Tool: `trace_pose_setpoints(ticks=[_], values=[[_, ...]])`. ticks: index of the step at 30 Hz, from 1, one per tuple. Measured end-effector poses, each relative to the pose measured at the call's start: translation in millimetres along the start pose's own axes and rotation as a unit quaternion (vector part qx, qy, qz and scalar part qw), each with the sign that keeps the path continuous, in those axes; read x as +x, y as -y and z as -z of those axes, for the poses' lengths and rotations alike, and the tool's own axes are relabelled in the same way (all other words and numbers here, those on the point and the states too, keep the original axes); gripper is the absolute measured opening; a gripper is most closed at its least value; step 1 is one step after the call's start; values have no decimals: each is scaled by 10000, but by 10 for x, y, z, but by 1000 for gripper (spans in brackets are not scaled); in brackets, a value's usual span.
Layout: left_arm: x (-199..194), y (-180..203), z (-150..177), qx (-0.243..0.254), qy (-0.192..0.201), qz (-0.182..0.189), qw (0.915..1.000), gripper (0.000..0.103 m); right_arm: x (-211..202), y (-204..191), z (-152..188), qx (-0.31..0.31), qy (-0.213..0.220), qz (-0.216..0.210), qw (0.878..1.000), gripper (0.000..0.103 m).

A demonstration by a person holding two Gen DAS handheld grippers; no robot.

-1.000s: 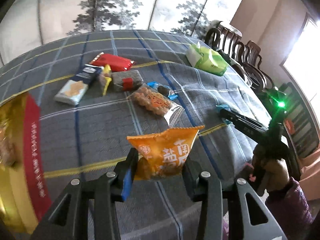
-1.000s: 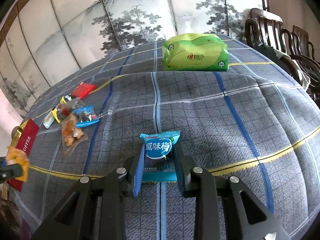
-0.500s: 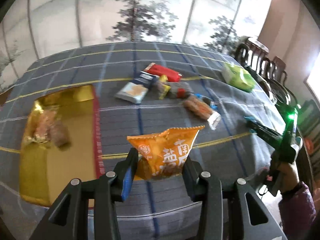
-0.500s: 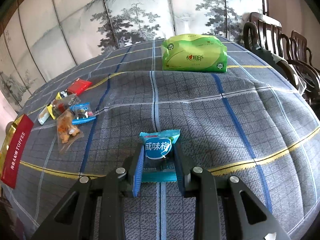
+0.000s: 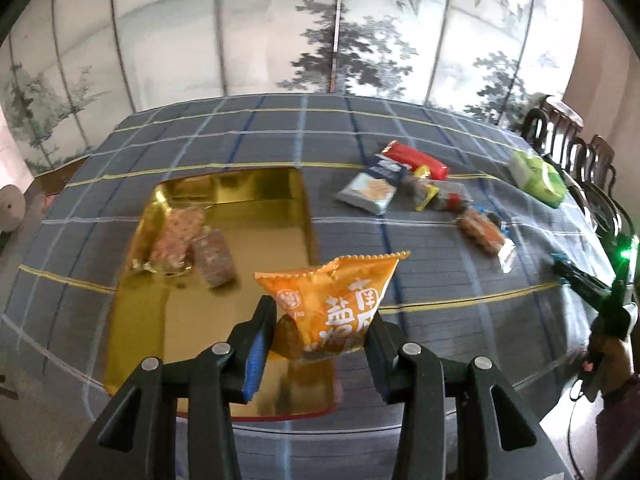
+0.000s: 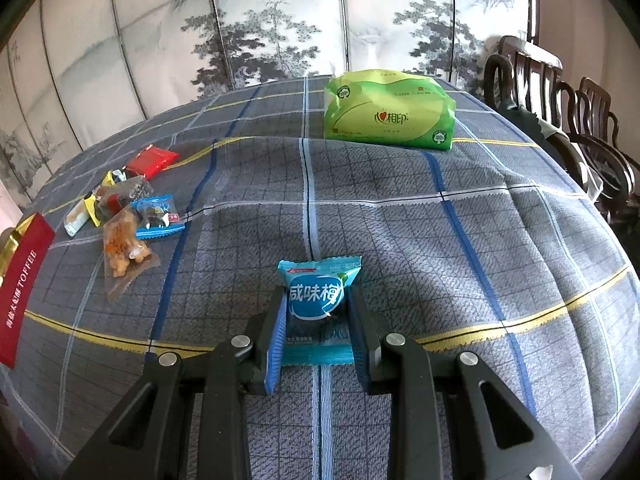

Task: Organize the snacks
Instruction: 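Lower the orange bag into the gold tin and open the left gripper while the right holds the candy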

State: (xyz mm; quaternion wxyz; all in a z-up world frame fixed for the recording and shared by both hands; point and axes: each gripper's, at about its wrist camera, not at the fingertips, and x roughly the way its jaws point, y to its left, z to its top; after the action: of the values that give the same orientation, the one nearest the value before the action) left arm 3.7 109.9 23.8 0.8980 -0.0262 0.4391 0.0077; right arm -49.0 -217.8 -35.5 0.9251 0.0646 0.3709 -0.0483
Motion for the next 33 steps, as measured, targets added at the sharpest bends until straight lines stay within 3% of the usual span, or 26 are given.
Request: trace_pose_setpoints(ticks=[15,33], values=[[237,-587,125,-236,-98,-838,9962,43,22,-99,9,-60,-13,73,10000,26],[475,-910,225,-418,-314,-1136,9921,43,48,-201,6,-92,-24,107,9999,26]])
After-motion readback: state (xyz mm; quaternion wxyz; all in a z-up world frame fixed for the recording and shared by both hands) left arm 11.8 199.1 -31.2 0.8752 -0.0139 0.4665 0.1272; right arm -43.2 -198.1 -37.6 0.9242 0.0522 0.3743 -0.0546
